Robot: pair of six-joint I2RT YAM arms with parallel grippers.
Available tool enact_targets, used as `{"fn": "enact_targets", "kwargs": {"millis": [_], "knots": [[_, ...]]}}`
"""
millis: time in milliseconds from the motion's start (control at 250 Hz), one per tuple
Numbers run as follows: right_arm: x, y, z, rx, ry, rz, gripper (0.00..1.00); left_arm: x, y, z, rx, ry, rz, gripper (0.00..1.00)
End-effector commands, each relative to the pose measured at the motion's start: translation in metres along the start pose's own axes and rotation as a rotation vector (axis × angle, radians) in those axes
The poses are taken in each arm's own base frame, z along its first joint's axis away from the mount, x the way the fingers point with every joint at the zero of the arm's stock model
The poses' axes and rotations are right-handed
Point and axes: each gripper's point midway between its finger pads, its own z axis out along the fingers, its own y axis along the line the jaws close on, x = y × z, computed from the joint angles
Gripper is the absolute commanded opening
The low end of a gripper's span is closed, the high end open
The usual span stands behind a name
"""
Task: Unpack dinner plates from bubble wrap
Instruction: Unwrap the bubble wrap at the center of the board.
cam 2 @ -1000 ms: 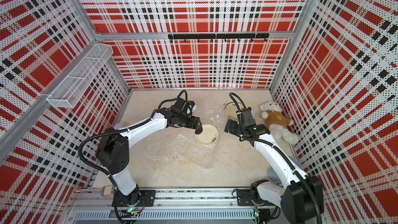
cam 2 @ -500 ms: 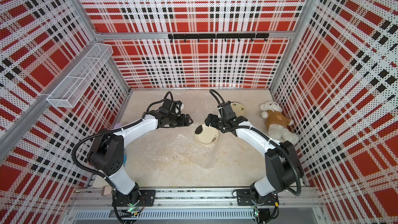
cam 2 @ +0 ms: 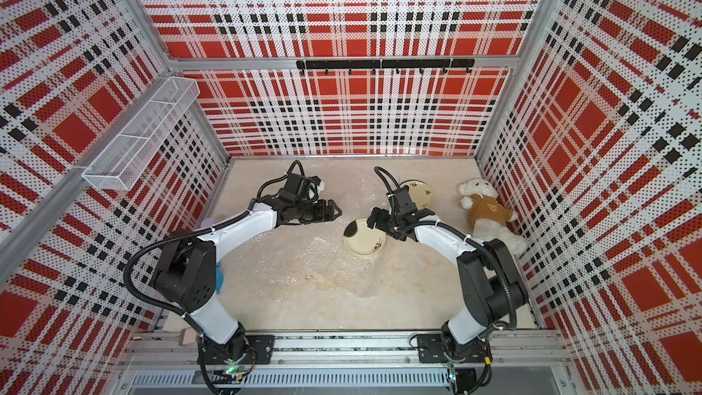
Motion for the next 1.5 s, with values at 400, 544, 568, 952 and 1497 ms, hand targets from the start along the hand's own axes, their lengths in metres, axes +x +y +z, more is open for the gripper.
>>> {"fn": "enact_targets", "kwargs": {"millis": [400,544,568,952,1497], "knots": [[0.012,-0.031,0.009,-0.029,0.014,0.042,0.94,-0.010,-0.010,0.002,0.034,-0.021,0.000,0.83],[0.010,-0.025,0.012,-0.073,0.002,0.033,0.92,-0.010,-0.010,0.003,0.034,-0.020,0.002,0.83],[0.010,-0.024,0.012,-0.078,0.001,0.031,0.91,-0.010,-0.010,0.003,0.034,-0.018,0.003,0.83],[0.010,-0.017,0.021,-0.134,0.003,0.039,0.67,-0.008,-0.009,0.003,0.030,-0.018,0.001,0.83],[0.019,-0.030,0.036,-0.113,0.024,0.059,0.54,-0.009,-0.008,0.003,0.031,-0.018,0.001,0.83]]}}
